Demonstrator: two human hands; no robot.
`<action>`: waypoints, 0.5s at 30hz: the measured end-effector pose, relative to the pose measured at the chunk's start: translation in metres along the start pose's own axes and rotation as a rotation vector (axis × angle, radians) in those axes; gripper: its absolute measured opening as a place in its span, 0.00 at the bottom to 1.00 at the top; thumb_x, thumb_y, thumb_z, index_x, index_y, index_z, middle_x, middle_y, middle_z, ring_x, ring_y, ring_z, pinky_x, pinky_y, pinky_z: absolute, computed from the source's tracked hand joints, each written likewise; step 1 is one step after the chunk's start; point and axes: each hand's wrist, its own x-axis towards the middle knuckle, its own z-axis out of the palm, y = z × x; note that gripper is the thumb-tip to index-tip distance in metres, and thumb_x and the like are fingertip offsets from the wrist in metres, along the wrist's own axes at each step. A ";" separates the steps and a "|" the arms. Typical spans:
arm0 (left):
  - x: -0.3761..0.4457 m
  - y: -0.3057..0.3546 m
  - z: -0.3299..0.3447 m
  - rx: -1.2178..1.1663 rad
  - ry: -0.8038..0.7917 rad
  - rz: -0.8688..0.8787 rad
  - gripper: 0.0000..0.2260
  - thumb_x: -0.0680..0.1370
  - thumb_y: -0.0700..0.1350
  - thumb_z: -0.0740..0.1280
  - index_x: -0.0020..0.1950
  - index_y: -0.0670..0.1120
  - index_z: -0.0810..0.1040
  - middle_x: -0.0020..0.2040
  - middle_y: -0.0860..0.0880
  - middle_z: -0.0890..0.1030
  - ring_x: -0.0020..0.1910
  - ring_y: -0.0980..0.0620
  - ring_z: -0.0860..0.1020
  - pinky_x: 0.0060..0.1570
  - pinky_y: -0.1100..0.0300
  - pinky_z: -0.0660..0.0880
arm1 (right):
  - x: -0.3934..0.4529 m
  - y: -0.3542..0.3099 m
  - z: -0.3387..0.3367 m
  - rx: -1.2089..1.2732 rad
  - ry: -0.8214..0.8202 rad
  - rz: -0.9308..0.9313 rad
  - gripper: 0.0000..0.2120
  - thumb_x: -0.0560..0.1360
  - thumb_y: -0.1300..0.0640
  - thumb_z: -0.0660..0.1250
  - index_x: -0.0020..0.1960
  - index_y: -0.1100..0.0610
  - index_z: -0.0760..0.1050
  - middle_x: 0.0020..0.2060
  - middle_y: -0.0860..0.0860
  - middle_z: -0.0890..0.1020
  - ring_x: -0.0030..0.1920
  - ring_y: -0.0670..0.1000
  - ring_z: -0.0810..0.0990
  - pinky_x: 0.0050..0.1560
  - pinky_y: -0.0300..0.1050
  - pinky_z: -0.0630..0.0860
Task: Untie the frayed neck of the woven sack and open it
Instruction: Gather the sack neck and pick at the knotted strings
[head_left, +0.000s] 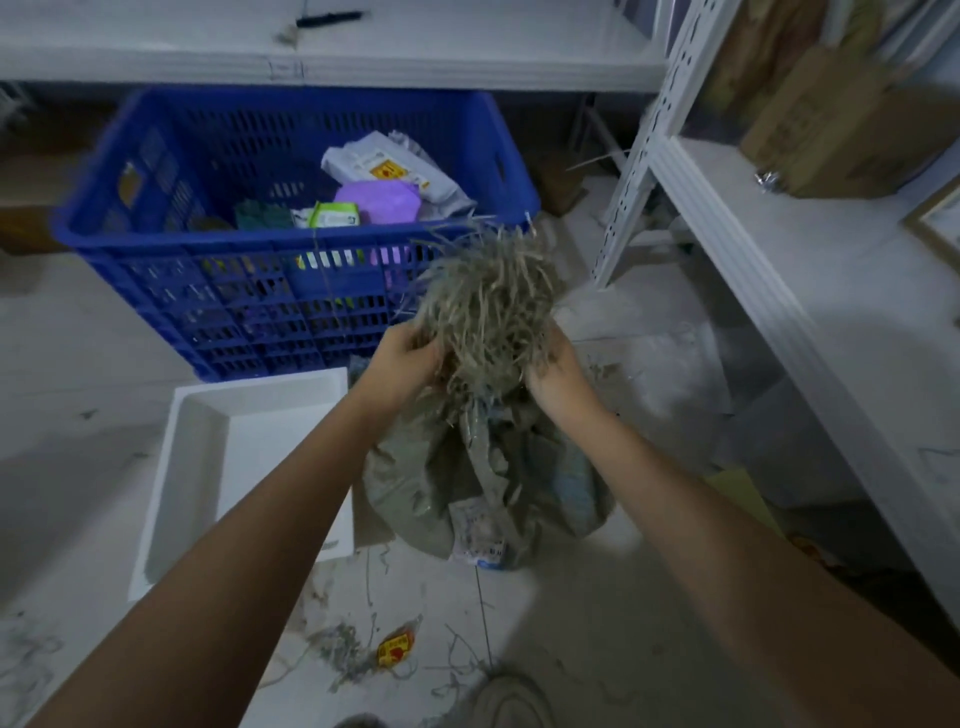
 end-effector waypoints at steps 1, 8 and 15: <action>-0.003 0.009 0.000 -0.030 0.005 -0.025 0.11 0.81 0.43 0.59 0.39 0.45 0.75 0.35 0.44 0.76 0.28 0.56 0.77 0.32 0.62 0.76 | 0.001 -0.005 0.002 0.001 0.010 -0.023 0.23 0.80 0.70 0.50 0.74 0.65 0.54 0.68 0.57 0.68 0.70 0.54 0.66 0.48 0.17 0.63; -0.012 0.027 -0.008 -0.174 -0.075 -0.200 0.09 0.76 0.48 0.62 0.44 0.46 0.79 0.45 0.46 0.80 0.50 0.43 0.77 0.56 0.50 0.71 | 0.001 -0.032 0.001 0.063 0.164 -0.015 0.15 0.81 0.67 0.51 0.42 0.51 0.65 0.35 0.45 0.67 0.32 0.37 0.69 0.28 0.19 0.66; -0.038 0.030 0.017 0.095 -0.177 -0.059 0.29 0.69 0.46 0.75 0.67 0.46 0.69 0.59 0.54 0.77 0.58 0.56 0.76 0.58 0.64 0.70 | -0.011 -0.022 -0.005 -0.319 -0.015 -0.058 0.15 0.82 0.66 0.51 0.50 0.50 0.72 0.42 0.37 0.78 0.45 0.33 0.77 0.52 0.30 0.72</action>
